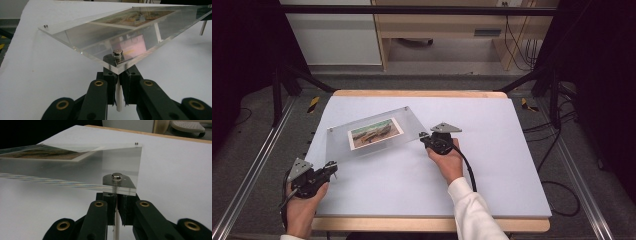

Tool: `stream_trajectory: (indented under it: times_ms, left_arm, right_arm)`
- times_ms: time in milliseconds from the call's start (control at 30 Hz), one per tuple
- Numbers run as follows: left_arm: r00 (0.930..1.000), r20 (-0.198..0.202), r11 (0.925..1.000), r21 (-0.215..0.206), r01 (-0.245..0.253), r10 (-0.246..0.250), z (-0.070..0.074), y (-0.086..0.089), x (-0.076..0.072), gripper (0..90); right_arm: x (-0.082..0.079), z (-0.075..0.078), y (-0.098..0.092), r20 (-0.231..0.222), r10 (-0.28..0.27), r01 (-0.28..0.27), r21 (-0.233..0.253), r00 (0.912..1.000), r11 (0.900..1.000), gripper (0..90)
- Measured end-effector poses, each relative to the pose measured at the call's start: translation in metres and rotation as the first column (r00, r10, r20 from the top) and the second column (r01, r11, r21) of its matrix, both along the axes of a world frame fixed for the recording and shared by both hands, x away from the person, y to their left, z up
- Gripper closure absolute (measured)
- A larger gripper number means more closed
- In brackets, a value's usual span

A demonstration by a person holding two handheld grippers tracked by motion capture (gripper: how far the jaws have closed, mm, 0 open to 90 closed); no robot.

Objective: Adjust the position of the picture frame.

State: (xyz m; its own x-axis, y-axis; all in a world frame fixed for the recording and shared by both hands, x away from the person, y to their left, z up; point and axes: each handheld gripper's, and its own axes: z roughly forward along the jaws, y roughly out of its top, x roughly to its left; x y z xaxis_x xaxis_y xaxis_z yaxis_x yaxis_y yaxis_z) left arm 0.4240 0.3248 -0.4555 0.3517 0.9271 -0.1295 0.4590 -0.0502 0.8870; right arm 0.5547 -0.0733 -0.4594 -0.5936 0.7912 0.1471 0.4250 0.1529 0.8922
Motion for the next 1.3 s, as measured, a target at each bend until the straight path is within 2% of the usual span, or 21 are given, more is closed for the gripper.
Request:
stream_trajectory:
  times_ms: [167,367,467,567,633,967,1167,1300]
  left_arm:
    - [1.0000,-0.005,1.0000,0.000,0.000,0.000,-0.001,-0.002,0.003,79.1]
    - [0.9997,-0.014,0.9990,-0.039,-0.022,0.021,-0.002,0.001,0.007,83.7]
    - [0.9996,-0.014,0.9990,-0.037,-0.024,0.023,-0.002,0.001,0.007,84.1]
    - [0.9996,-0.014,0.9991,-0.036,-0.024,0.024,-0.001,0.000,0.007,84.2]
    - [0.9997,-0.012,0.9994,-0.027,-0.022,0.022,-0.001,0.001,0.007,84.2]
    - [0.9986,0.045,0.9994,-0.022,-0.028,0.028,0.010,0.003,0.002,83.7]
    - [0.9968,0.078,0.9999,0.002,-0.016,0.015,0.020,-0.003,-0.002,82.7]
    - [0.9960,0.089,1.0000,-0.005,-0.005,0.006,0.026,-0.006,-0.003,82.1]
  right_arm:
    - [0.000,0.000,0.000,-0.005,0.003,-0.003,0.001,1.0000,1.000,84.7]
    - [0.001,0.000,0.000,-0.005,0.004,-0.004,0.010,1.0000,1.000,84.3]
    - [0.001,0.001,0.002,-0.007,0.005,-0.005,-0.005,1.0000,1.000,83.8]
    - [0.002,0.002,0.003,-0.015,0.000,0.000,0.002,0.9999,1.000,82.5]
    - [0.002,0.002,0.004,-0.003,-0.001,0.001,-0.011,1.0000,1.000,84.5]
    - [-0.001,0.016,0.005,0.032,0.023,-0.022,-0.022,0.9992,1.000,85.4]
    - [-0.004,0.024,0.001,0.051,0.018,-0.017,-0.018,0.9985,1.000,85.3]
    - [-0.005,0.032,-0.004,0.048,0.020,-0.019,-0.023,0.9986,1.000,85.1]
